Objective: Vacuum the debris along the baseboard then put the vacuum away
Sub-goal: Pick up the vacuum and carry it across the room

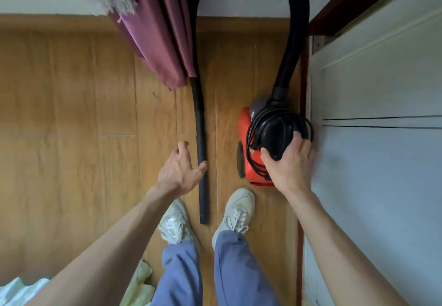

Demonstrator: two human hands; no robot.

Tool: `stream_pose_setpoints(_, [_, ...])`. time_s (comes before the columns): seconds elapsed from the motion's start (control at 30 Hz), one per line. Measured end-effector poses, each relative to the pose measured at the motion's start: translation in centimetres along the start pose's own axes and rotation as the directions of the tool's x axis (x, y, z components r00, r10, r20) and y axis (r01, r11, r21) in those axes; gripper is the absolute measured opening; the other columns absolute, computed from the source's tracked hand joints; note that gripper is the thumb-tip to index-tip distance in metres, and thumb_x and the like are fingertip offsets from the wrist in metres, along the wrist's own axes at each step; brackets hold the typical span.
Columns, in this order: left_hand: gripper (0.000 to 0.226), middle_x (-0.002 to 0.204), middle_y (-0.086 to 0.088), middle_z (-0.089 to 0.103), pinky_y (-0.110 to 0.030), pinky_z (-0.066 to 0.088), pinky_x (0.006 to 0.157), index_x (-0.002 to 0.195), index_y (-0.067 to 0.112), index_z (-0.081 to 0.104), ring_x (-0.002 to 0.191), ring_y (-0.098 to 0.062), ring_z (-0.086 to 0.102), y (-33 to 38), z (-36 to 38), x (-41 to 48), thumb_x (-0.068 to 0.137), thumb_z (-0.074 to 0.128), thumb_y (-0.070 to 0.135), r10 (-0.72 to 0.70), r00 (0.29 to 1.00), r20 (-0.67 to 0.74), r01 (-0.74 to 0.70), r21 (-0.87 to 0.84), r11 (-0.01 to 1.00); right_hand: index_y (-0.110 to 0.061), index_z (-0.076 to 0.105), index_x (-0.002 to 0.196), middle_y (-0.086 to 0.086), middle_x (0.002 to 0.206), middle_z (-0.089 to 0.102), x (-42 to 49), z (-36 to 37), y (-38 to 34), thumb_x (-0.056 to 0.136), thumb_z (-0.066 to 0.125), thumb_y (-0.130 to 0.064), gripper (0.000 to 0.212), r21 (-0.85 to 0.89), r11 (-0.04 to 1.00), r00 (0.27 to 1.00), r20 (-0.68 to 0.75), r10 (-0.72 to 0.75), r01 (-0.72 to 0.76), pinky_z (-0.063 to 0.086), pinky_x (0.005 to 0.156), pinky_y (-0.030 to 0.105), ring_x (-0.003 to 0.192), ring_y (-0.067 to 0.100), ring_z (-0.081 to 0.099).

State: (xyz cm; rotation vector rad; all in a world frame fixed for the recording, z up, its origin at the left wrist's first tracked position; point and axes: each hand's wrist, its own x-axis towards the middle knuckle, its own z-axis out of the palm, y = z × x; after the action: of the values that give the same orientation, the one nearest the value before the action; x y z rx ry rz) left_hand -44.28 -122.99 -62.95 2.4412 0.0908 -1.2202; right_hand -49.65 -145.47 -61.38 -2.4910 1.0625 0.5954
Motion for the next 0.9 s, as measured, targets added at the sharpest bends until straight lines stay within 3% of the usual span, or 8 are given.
stream_pose_setpoints(0.17, [0.068,0.136,-0.026,0.048,-0.043,0.045,0.095,0.143,0.005,0.026,0.117,-0.039,0.052,-3.4,5.1,4.6,0.093,0.052,0.042,-0.193,0.978,0.076,0.202,-0.136,0.970,-0.004,0.011,0.152,0.020,0.148,0.027,2.8,4.7,-1.2,0.069,0.070,-0.066,0.119,-0.008,0.991,0.985,-0.109,0.133,-0.134,0.032,0.106,0.052,0.134,0.038,0.029])
stream_pose_setpoints(0.33, [0.062,0.131,-0.026,0.051,-0.039,0.045,0.085,0.138,0.003,0.030,0.112,-0.037,0.055,-5.6,8.7,8.6,0.094,0.056,0.039,-0.231,0.969,0.088,0.242,-0.159,0.957,0.003,-0.002,0.151,0.024,0.153,0.019,5.7,8.2,-2.8,0.059,0.072,-0.075,0.142,0.052,0.966,0.939,-0.226,0.258,-0.253,0.023,0.112,0.053,0.140,0.039,0.021])
stream_pose_setpoints(0.43, [0.062,0.131,-0.025,0.050,-0.044,0.049,0.092,0.136,0.003,0.032,0.114,-0.040,0.054,-6.3,10.7,11.2,0.093,0.056,0.041,-0.268,0.960,0.082,0.278,-0.149,0.949,0.003,-0.003,0.151,0.025,0.154,0.016,6.7,9.8,-3.4,0.052,0.072,-0.079,0.149,0.066,0.947,0.894,-0.315,0.319,-0.314,0.018,0.113,0.056,0.142,0.040,0.018])
stream_pose_setpoints(0.63, [0.060,0.129,-0.024,0.049,-0.050,0.050,0.093,0.130,0.007,0.035,0.112,-0.041,0.054,-6.6,14.2,15.1,0.091,0.058,0.047,-0.307,0.948,0.082,0.316,-0.136,0.939,-0.009,0.011,0.151,0.026,0.152,0.020,7.7,12.0,-3.0,0.044,0.076,-0.077,0.142,-0.002,0.951,0.840,-0.471,0.272,-0.309,0.017,0.110,0.058,0.140,0.041,0.022])
stream_pose_setpoints(0.73, [0.069,0.135,-0.024,0.044,-0.051,0.049,0.096,0.134,0.007,0.033,0.120,-0.041,0.050,-6.6,15.6,16.4,0.088,0.062,0.050,-0.329,0.941,0.079,0.337,-0.137,0.931,-0.011,0.015,0.150,0.027,0.151,0.023,8.1,12.7,-2.8,0.043,0.078,-0.075,0.140,-0.042,0.945,0.815,-0.519,0.256,-0.324,0.019,0.109,0.058,0.139,0.042,0.025])
stream_pose_setpoints(0.9, [0.067,0.128,-0.022,0.047,-0.051,0.051,0.092,0.124,0.009,0.033,0.114,-0.040,0.053,-6.0,17.2,18.0,0.083,0.069,0.048,-0.334,0.942,-0.012,0.325,-0.200,0.924,-0.011,0.016,0.151,0.028,0.150,0.026,8.5,13.5,-2.6,0.048,0.079,-0.069,0.134,-0.101,0.931,0.774,-0.591,0.228,-0.351,0.022,0.107,0.058,0.137,0.043,0.027])
